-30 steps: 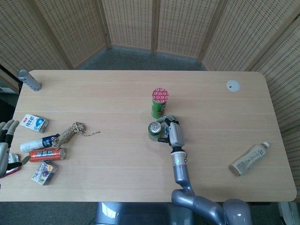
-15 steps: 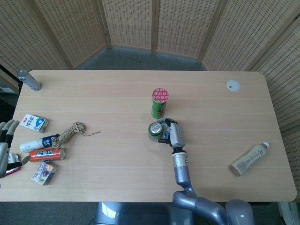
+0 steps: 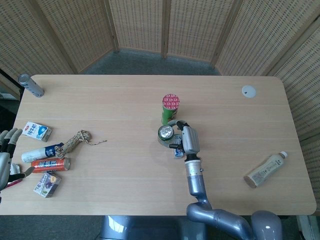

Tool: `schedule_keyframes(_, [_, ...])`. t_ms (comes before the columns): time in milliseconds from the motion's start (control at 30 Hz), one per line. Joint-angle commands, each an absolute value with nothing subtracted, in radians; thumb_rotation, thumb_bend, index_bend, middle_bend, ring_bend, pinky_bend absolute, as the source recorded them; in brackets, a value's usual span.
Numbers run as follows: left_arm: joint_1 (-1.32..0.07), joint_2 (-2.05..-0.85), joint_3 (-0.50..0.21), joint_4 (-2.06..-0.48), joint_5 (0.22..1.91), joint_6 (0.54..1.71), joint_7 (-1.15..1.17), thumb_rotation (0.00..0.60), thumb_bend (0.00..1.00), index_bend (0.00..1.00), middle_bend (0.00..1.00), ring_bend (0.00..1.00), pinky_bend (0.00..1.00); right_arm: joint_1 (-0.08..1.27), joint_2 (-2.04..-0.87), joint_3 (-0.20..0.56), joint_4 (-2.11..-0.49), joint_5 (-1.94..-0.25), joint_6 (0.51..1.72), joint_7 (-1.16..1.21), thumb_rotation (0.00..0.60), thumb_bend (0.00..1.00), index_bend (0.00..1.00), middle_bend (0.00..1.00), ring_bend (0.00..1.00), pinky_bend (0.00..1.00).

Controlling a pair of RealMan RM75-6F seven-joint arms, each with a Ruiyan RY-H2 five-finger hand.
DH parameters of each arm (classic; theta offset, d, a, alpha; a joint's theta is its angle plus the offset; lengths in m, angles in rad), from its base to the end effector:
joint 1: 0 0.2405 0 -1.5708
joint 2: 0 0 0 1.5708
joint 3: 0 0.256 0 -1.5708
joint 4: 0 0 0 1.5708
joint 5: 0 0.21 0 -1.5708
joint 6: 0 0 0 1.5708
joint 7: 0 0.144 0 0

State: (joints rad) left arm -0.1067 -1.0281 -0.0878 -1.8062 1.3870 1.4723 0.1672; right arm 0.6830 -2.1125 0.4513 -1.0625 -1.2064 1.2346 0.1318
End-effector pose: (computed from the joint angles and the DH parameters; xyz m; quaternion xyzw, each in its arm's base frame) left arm -0.2864 0.1916 0.1783 -0.5795 -0.3828 -0.3645 0.6203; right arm -0.1037 -0.3449 -0.0857 0.4444 -0.5503 0.6008 0.3724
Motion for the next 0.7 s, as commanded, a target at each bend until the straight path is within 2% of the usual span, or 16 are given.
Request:
schedule_keyframes(33, [-0.107, -1.027, -0.087, -1.807, 1.388, 1.471, 0.165, 0.6, 0.0, 0.0, 0.0, 0.0, 0.0, 0.684, -2.074, 0.471, -1.13, -1.213, 1.256, 0.091, 0.6, 0.0, 0.55, 0.54, 0.28, 0.38])
schedule_keyframes(467, [-0.104, -1.02, -0.079, -1.821, 1.41, 1.479, 0.155, 0.6, 0.0, 0.0, 0.0, 0.0, 0.0, 0.689, -1.884, 0.567, -1.482, -1.192, 1.304, -0.102, 0.6, 0.0, 0.55, 0.54, 0.28, 0.38])
schedule_keyframes(700, [-0.102, -1.019, -0.074, -1.826, 1.421, 1.482, 0.158, 0.6, 0.0, 0.0, 0.0, 0.0, 0.0, 0.692, -1.824, 0.586, -1.577, -1.167, 1.317, -0.159, 0.6, 0.0, 0.55, 0.54, 0.28, 0.38])
